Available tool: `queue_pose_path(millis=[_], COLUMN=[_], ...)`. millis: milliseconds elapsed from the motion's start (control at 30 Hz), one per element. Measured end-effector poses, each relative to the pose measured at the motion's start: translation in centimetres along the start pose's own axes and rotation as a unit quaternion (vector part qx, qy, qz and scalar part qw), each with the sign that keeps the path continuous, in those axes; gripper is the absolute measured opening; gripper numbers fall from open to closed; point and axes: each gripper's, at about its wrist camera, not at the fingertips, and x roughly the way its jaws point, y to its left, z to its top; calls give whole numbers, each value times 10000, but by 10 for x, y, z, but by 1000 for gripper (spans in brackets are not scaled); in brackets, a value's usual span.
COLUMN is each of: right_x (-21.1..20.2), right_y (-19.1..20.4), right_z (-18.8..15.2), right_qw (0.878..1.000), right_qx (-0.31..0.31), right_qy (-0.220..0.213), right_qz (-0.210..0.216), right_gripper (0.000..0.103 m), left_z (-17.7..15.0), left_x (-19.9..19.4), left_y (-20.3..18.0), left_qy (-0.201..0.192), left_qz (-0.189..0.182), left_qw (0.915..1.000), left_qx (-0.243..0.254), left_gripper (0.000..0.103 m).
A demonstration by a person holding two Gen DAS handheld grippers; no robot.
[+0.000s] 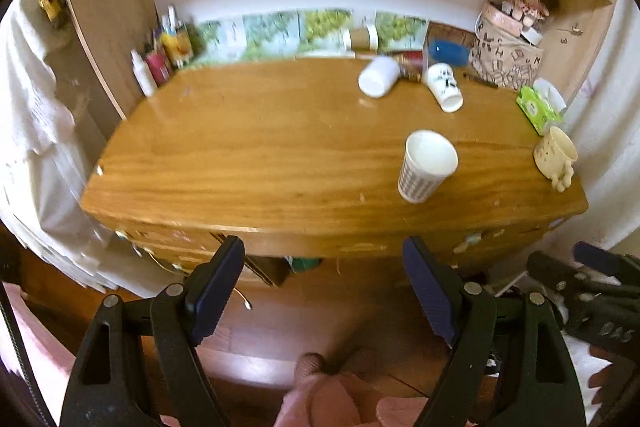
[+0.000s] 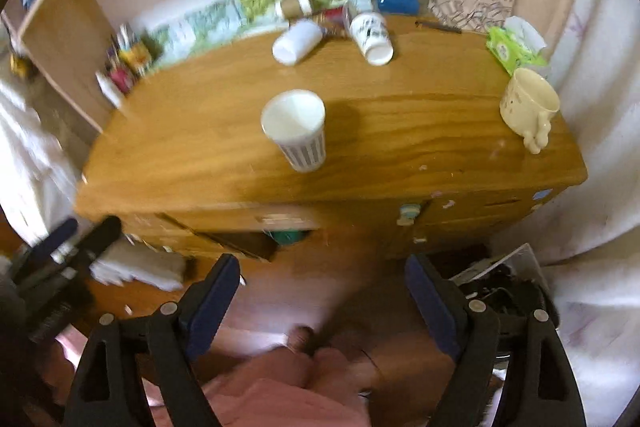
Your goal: Flip cup upright
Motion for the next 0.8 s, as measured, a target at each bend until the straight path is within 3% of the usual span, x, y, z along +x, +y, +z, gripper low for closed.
queue_pose_path(millis=[133, 300, 367, 433, 533, 800], right_x=[-25, -43, -47, -49, -54, -69], right_y=[9, 22, 27, 32, 40, 36], right_z=[6, 3, 0, -2, -9, -25], right_qw=[9991, 9957, 9941, 9922, 9869, 9760], right_qx=[24, -84, -66, -122, -296, -269], right_qy=[-432, -913, -1085, -1234, -1560, -2160], right_qz=[-47, -94, -56, -95, -281, -59], right_gripper=[87, 103, 103, 103, 103, 103], left_z=[10, 19, 20, 20, 18, 2], left_x=[-15, -37, -46, -51, -57, -62], left_y=[2, 9, 13, 16, 17, 19], left_qy=[-304, -809, -1026, -1183, -1379, -1773], left_qz=[-16, 117, 75, 105, 188, 388], left_qw=[9995, 9967, 9946, 9927, 9899, 9818], left_qx=[9, -30, -128, -209, -263, -561], left_gripper=[85, 88, 89, 99, 102, 103])
